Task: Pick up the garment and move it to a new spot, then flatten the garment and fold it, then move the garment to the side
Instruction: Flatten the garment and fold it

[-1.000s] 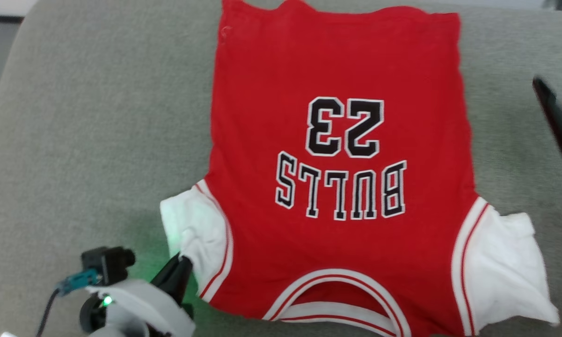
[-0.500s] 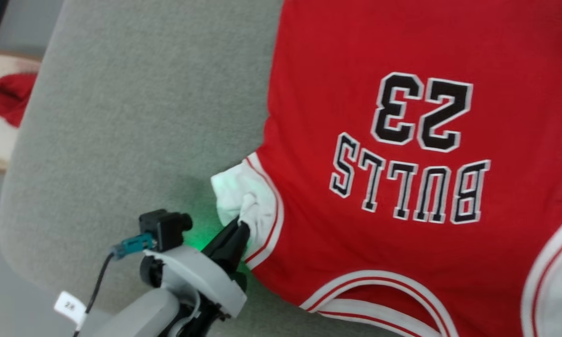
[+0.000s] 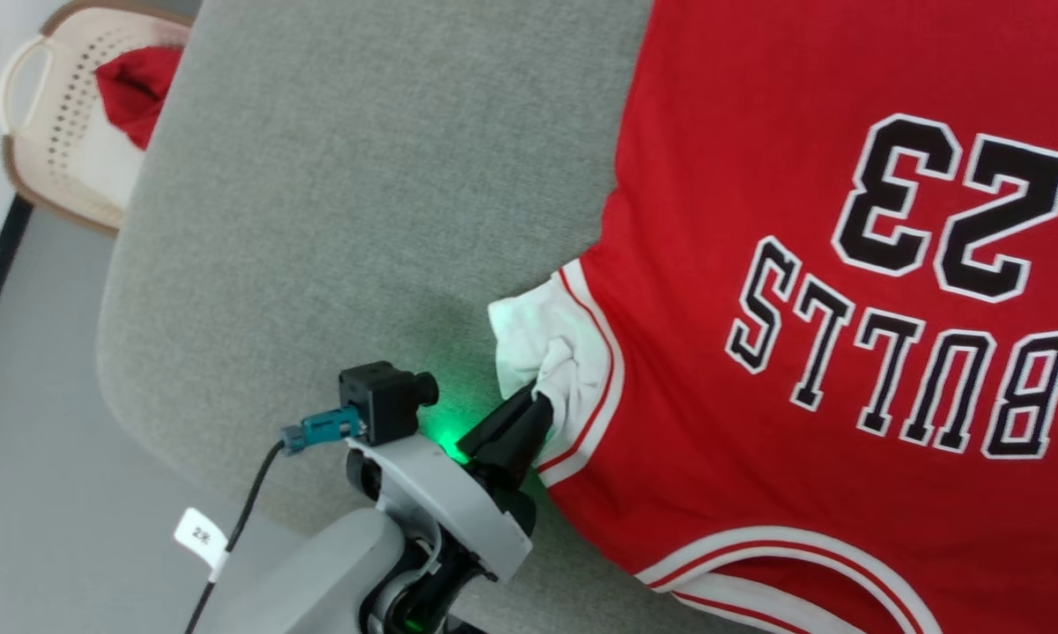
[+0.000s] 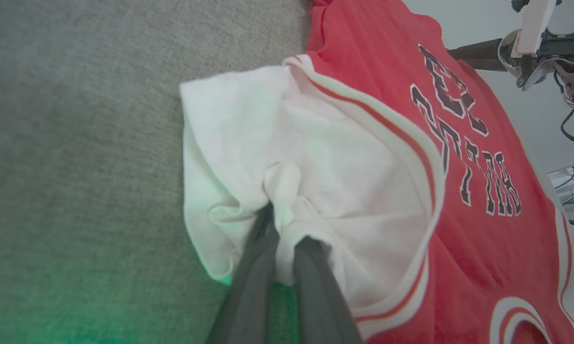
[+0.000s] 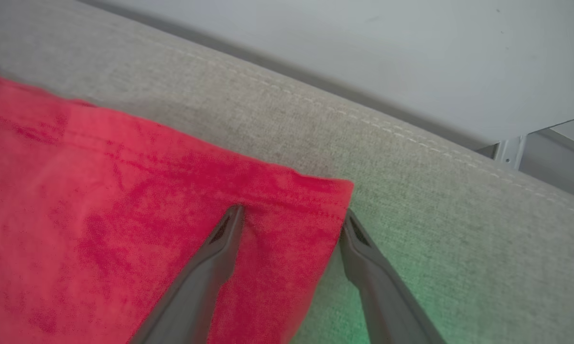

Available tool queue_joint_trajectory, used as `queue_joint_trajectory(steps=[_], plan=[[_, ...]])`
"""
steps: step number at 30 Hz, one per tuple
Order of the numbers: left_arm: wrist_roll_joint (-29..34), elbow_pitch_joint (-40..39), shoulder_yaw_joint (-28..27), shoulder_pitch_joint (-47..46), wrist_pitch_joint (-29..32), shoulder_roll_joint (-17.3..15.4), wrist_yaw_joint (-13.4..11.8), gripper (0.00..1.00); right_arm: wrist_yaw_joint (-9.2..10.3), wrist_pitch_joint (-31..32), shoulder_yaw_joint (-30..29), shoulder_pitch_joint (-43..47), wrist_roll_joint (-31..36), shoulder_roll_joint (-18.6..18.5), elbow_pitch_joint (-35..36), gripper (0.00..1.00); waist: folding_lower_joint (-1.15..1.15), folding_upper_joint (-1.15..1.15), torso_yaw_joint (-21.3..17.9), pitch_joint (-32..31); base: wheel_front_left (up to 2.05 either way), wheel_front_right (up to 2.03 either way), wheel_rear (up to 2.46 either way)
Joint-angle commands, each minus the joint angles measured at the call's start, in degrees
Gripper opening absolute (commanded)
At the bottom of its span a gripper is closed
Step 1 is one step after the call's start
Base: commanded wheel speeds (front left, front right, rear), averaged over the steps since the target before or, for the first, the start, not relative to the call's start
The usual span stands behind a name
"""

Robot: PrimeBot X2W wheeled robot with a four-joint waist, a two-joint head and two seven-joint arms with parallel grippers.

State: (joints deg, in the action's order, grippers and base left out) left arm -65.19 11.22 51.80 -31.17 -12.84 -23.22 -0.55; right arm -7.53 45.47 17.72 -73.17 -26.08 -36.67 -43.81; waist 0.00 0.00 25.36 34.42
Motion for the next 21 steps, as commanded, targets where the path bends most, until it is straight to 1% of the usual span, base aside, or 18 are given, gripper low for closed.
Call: queue_joint_trajectory(steps=[1, 7, 8, 9, 11, 12, 13, 17, 21], plan=[[-0.38, 4.85, 1.71, 1.90, 1.62, 0.01, -0.81, 0.00, 0.08, 2.56, -1.47, 0.47, 1.63, 0.57, -4.63, 1.00, 0.00, 0.00, 2.43, 1.98, 0.00, 0.00, 0.00], [-0.68, 7.26, 1.86, 1.78, 1.32, 0.92, 0.57, 0.00, 0.17, 9.87, -7.44, -1.89, 9.56, 1.79, -15.24, 1.00, 0.00, 0.00, 3.40, 2.47, 0.00, 0.00, 0.00], [-0.71, 7.63, 1.90, 1.81, 1.26, 0.95, 0.67, 0.00, 0.18, 11.75, -8.67, -2.10, 10.88, 1.88, -17.09, 0.67, 0.00, 0.00, 3.51, 2.40, 0.00, 0.00, 0.00], [-0.78, 7.95, 1.90, 1.86, 1.24, 0.99, 0.86, 0.00, 0.23, 13.69, -9.45, -2.19, 12.64, 2.04, -18.72, 0.00, 0.00, 0.00, 3.58, 2.30, 0.00, 0.00, 0.00], [-0.96, 8.49, 1.74, 1.96, 1.12, 1.10, 1.13, 0.00, 0.17, 17.73, -10.36, -2.37, 14.78, 3.00, -20.79, 0.00, 0.00, 0.00, 3.63, 2.12, 0.00, 0.00, 0.00], [-1.02, 8.72, 1.64, 1.90, 1.04, 1.11, 1.22, 0.00, 0.11, 17.78, -11.56, -3.01, 15.37, 3.38, -20.87, 0.00, 0.00, 0.00, 3.63, 2.10, 0.00, 0.00, 0.00], [-1.02, 8.72, 1.64, 1.90, 1.04, 1.11, 1.22, 0.00, 0.11, 17.78, -11.56, -3.01, 15.37, 3.38, -20.87, 0.00, 0.00, 0.00, 3.63, 2.10, 0.00, 0.00, 0.00], [-1.17, 9.58, 1.35, 1.67, 0.86, 1.35, 1.48, 0.00, 0.10, 15.87, -15.38, -4.61, 19.20, 4.78, -19.92, 0.00, 0.00, 0.00, 3.49, 1.85, 0.00, 0.00, 0.00], [-1.20, 10.23, 0.95, 1.45, 0.57, 1.42, 1.84, 0.00, 0.11, 13.58, -19.46, -5.07, 23.32, 5.40, -18.04, 0.00, 0.00, 0.00, 2.81, 1.32, 0.00, 0.00, 0.00]])
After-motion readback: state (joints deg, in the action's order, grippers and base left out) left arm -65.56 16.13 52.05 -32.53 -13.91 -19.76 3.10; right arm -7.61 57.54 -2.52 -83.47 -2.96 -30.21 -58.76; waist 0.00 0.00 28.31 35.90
